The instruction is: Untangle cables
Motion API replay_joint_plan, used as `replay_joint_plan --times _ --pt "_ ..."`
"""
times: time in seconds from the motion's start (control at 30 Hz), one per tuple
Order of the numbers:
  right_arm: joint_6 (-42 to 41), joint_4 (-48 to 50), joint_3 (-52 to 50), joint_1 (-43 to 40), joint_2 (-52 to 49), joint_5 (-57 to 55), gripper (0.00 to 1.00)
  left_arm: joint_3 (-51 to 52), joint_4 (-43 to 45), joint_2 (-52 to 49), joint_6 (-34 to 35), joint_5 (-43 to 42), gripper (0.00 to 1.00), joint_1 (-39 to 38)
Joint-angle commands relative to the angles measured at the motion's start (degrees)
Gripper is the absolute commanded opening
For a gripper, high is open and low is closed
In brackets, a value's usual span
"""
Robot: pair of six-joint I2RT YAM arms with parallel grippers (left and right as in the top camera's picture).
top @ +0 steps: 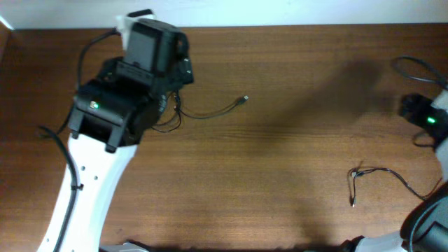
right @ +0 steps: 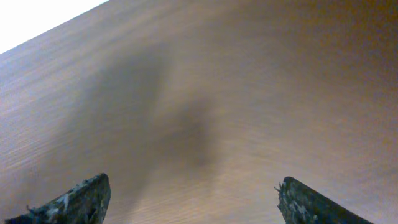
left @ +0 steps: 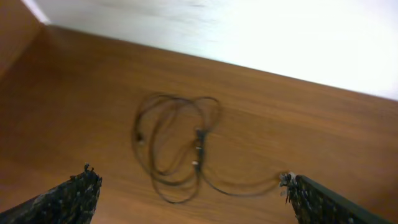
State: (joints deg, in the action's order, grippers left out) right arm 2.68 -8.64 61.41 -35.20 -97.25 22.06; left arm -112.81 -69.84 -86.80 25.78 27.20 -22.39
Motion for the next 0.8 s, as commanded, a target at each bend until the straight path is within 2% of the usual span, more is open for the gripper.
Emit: replay_joint_plan --times 0.0,0.07,0.2,0.23,0.33,0.37,0.5,0.67,0.77 --pt "1.6 -0.3 1.1 10.3 -0.1 2.2 0.93 0.3 -1.3 -0.9 0.5 0.7 0.99 8.2" --pt "1.6 -0.7 1.1 19.5 -0.1 2.2 0.99 0.3 -2.5 -1.9 0.5 0.7 0.99 13.7" --pt "1.4 -0.7 1.1 33.5 -0.1 2.1 0.99 0.3 -5.1 -7.0 0.4 0.7 0.99 20.8" --pt "1.4 -0.7 1.1 38.4 -0.1 2.1 0.99 0.3 -5.9 -10.1 0.3 0.7 0.99 22.8" --pt "1.4 -2.1 1.1 45.9 -0.1 1.7 0.99 0.3 -5.4 -18.1 0.2 0.6 0.99 25.7" --pt "1.3 -3.5 1.1 48.4 -0.1 1.3 0.99 0.3 -3.2 -22.8 -3.0 -1.6 0.99 27.0" --pt "-1.7 -4.7 1.1 53.0 -0.1 1.3 0.99 0.3 6.5 -33.6 -11.8 -8.6 0.99 27.8" --pt "-1.6 -7.1 1.1 55.6 -0.1 1.3 0.99 0.3 19.5 -45.3 -12.4 -9.0 0.99 27.8" --pt "-1.6 -7.1 1.1 55.5 -0.1 1.3 0.99 0.3 24.9 -48.3 -12.4 -9.5 0.99 27.8"
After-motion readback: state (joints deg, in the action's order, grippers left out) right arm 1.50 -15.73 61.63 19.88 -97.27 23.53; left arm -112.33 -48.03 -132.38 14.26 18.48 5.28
